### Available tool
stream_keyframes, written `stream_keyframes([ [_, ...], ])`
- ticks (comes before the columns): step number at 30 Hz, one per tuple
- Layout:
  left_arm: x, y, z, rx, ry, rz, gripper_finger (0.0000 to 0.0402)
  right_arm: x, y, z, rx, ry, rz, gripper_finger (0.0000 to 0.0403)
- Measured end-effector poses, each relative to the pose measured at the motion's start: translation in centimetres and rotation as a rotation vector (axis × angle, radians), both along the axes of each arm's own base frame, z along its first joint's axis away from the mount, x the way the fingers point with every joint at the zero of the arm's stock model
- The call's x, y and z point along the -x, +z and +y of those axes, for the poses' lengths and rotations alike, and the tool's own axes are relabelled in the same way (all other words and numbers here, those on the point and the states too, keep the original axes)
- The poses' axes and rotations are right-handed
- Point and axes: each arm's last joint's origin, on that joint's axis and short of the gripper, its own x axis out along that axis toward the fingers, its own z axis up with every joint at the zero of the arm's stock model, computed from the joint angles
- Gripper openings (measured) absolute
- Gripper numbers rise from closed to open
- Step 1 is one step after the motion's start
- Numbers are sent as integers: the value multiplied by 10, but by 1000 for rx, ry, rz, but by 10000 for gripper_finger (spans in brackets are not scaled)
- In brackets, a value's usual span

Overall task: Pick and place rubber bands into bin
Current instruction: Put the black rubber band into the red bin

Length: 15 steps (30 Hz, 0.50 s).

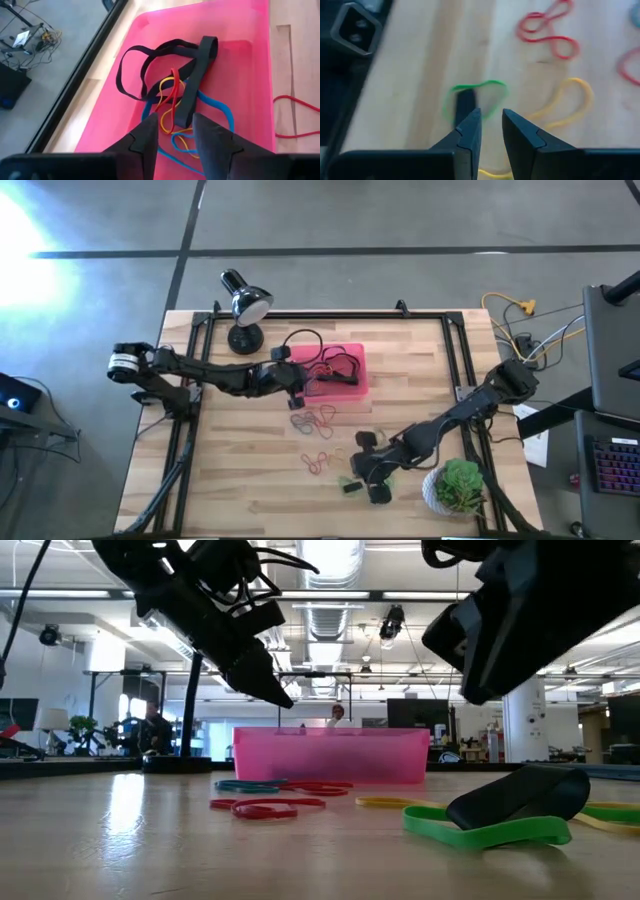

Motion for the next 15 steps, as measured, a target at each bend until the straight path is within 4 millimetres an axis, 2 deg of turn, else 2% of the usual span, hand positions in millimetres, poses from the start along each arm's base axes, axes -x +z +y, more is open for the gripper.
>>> stream_keyframes([
  [8, 0, 0, 0, 0, 0, -1, 107, 7, -16, 10, -93, 63, -83, 68],
  [15, -2, 5, 0, -1, 0, -15, 107, 5, -35, 12, -82, 65, -64, 71],
])
